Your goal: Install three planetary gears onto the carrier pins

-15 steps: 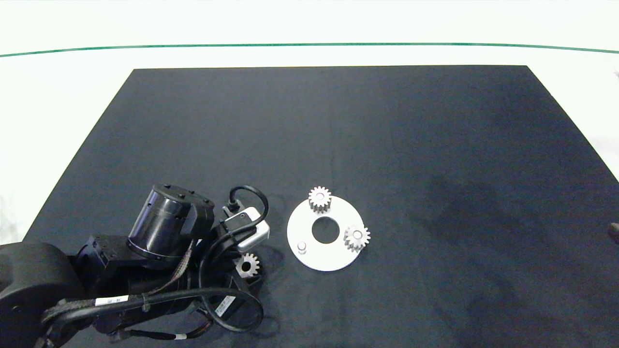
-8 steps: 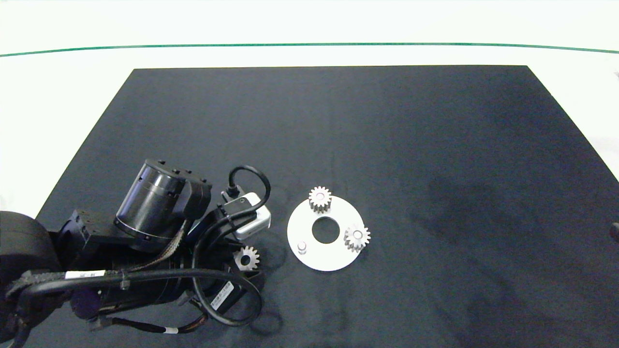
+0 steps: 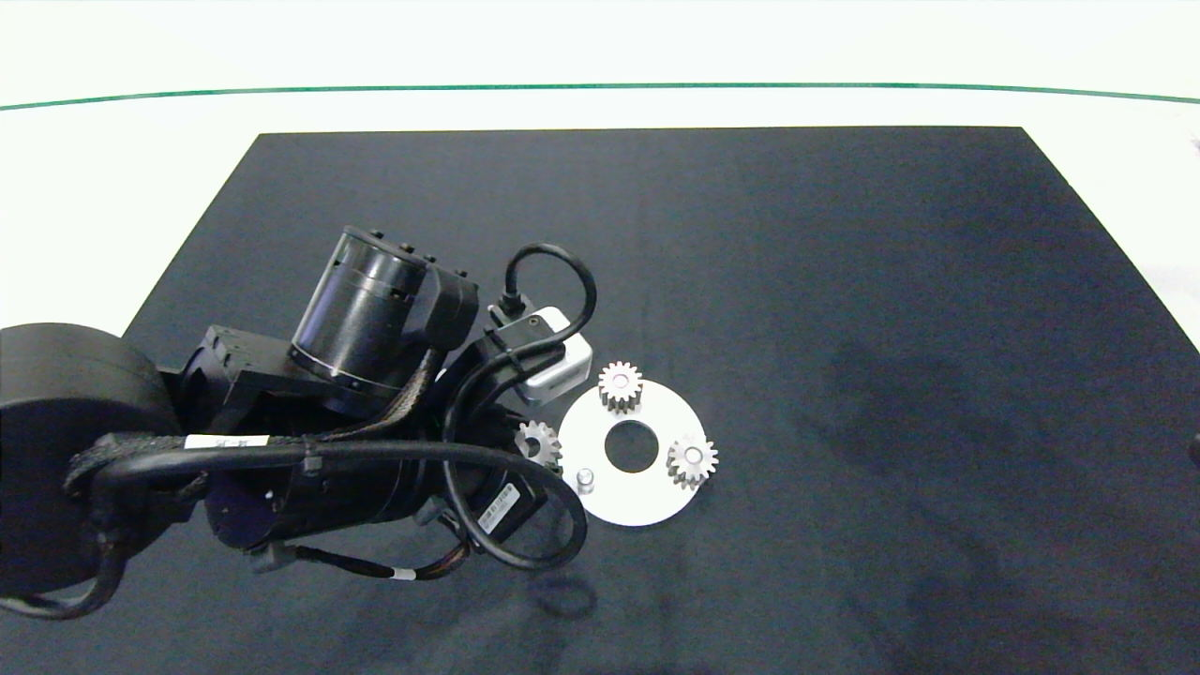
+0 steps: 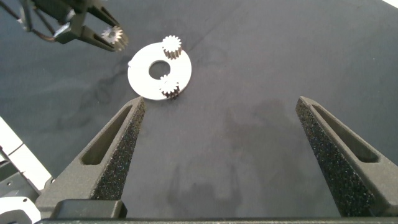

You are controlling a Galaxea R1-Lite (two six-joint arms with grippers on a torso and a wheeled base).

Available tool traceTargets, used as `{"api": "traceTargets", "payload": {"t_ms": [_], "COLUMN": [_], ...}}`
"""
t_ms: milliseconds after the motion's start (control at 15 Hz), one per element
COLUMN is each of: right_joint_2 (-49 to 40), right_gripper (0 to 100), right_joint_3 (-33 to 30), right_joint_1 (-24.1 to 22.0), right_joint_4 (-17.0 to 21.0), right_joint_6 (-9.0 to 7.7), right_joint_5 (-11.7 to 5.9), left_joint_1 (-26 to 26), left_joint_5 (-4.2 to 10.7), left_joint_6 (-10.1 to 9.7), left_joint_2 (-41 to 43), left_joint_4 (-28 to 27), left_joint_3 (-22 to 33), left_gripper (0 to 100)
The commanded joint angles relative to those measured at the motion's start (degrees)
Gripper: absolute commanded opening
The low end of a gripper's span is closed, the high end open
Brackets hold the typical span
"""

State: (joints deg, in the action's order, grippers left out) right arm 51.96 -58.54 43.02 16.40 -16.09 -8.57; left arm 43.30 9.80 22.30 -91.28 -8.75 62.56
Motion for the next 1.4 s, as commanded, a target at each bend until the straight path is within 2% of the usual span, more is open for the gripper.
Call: {"api": "traceTargets", "payload": {"t_ms": [67,133,267,800,867,1000,1133,1400], "right_joint_2": [-0.2,-0.2,-0.3,-1.8,-1.9,-2.4,-2.6,-2.7], "right_gripper": [100,100,100,100,100,100,100,100], "right_joint_3": [1.1,1.1,1.1,1.2,1.2,1.2,1.1,1.1], "right_joint_1": [0.0,0.0,0.0,0.0,0.0,0.0,0.0,0.0], "right_joint_4": [-0.1,-0.2,-0.2,-0.1,-0.1,-0.1,-0.1,-0.2], "right_joint_6": [-1.49,-1.93,-2.1,-2.98,-2.98,-2.98,-3.07,-3.07], "right_joint_5": [-0.13,-0.04,-0.04,-0.13,-0.13,-0.13,-0.13,-0.22], "left_joint_1": [1.9,2.0,2.9,5.4,6.0,6.0,5.9,5.9], "left_joint_5": [1.71,2.42,2.5,3.03,4.09,4.7,4.7,4.79], "left_joint_6": [-0.15,-0.15,-0.32,-0.5,-0.5,-0.41,-0.41,-0.59], "left_joint_2": [-3.2,-3.4,-3.3,-4.5,-5.3,-6.0,-6.7,-7.5], "left_joint_4": [-3.7,-5.7,-8.9,-9.0,-8.9,-8.8,-8.9,-9.0], "left_joint_3": [4.9,5.6,7.0,7.5,7.8,8.5,10.6,10.4], "left_gripper": [19,19,19,19,19,19,19,19]}}
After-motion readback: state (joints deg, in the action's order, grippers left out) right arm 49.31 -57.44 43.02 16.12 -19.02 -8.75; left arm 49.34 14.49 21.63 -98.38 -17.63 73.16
